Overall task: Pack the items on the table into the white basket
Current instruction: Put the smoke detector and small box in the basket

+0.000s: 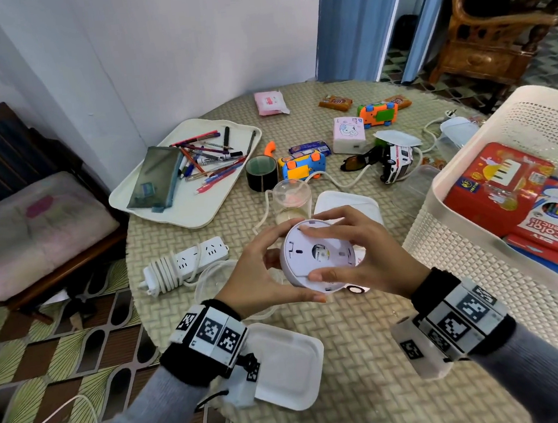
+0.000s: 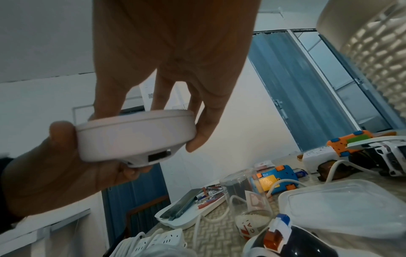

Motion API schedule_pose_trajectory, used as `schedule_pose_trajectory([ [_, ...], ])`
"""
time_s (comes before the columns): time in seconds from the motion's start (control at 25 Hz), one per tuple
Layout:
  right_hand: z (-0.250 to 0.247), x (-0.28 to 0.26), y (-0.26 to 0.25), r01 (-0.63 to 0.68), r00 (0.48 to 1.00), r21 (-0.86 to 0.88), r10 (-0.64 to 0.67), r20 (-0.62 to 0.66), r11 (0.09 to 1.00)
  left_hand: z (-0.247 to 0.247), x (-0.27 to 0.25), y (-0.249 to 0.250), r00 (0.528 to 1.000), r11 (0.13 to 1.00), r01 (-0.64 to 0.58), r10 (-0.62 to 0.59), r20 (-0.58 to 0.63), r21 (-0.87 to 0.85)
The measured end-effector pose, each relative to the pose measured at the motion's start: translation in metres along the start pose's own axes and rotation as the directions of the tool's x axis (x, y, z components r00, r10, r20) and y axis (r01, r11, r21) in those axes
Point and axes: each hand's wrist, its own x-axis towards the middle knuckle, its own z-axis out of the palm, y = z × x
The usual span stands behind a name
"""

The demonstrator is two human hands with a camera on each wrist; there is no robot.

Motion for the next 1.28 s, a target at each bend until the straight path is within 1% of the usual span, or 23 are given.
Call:
schedule_pose_trajectory([
  [0.08, 0.0, 0.0, 0.0, -0.003, 1.0, -0.01, 0.003, 0.003, 1.0, 0.0, 0.001, -0.001, 1.0, 1.0, -0.015, 0.015, 0.0, 0.016],
  [0.24, -0.005, -0.004, -0.002, 0.025, 0.998, 0.015, -0.026, 0.061, 1.0, -0.001, 0.001, 0.002, 1.0, 1.0, -0.014, 0.014, -0.004, 0.012],
  [0.28, -0.005, -0.005, -0.001, 0.04, 0.999, 0.012, -0.04, 0.03, 0.999, -0.002, 0.001, 0.003, 1.0, 1.0, -0.014, 0.014, -0.006, 0.005],
  [0.32, -0.006, -0.006, -0.001, 0.047, 0.999, 0.014, -0.046, -0.028, 0.999, -0.003, 0.001, 0.004, 1.0, 1.0, -0.017, 0.017, -0.011, -0.006],
  [0.4, -0.004, -0.009, 0.0, 0.065, 0.986, 0.007, -0.063, -0.157, 0.998, -0.004, 0.001, 0.006, 0.999, 0.999, -0.032, 0.032, -0.02, -0.01],
  [0.44, -0.003, -0.009, 0.0, 0.08, 0.977, -0.015, -0.081, -0.197, 0.997, -0.004, 0.001, 0.005, 0.999, 0.999, -0.04, 0.04, -0.024, 0.002],
  [0.52, 0.0, -0.011, 0.001, 0.105, 0.966, -0.053, -0.114, -0.232, 0.993, -0.002, 0.001, 0.002, 0.998, 0.998, -0.056, 0.056, -0.027, 0.032],
  [0.6, 0.002, -0.011, 0.001, 0.118, 0.96, -0.041, -0.125, -0.249, 0.992, 0.001, 0.0, -0.004, 0.996, 0.997, -0.071, 0.073, -0.046, 0.043],
  [0.68, 0.003, -0.009, 0.002, 0.101, 0.961, 0.002, -0.097, -0.26, 0.995, 0.005, -0.001, -0.007, 0.993, 0.996, -0.081, 0.085, -0.086, 0.039],
  [0.8, 0.005, -0.005, 0.002, 0.055, 0.959, -0.002, -0.053, -0.278, 0.998, 0.009, 0.0, -0.01, 0.984, 0.993, -0.104, 0.111, -0.142, 0.056],
  [0.92, 0.007, -0.002, 0.003, 0.034, 0.962, -0.008, -0.035, -0.269, 0.999, 0.009, 0.002, -0.015, 0.985, 0.994, -0.09, 0.099, -0.145, 0.067],
  [1.04, 0.013, -0.002, 0.004, 0.052, 0.973, -0.005, -0.052, -0.226, 0.999, 0.004, 0.002, -0.021, 0.996, 0.985, -0.053, 0.064, -0.064, 0.162],
  [1.12, 0.021, -0.002, 0.004, 0.061, 0.981, -0.011, -0.062, -0.184, 0.998, -0.002, -0.002, -0.026, 0.998, 0.976, -0.051, 0.06, -0.036, 0.213],
  [1.2, 0.034, 0.0, 0.003, 0.031, 0.989, 0.015, -0.029, -0.143, 0.999, -0.01, -0.007, -0.033, 0.996, 0.973, -0.047, 0.063, -0.063, 0.225],
  [1.28, 0.046, 0.006, 0.005, -0.03, 0.994, 0.062, 0.036, -0.104, 0.998, -0.018, -0.013, -0.042, 0.99, 0.98, 0.007, 0.021, -0.138, 0.199],
])
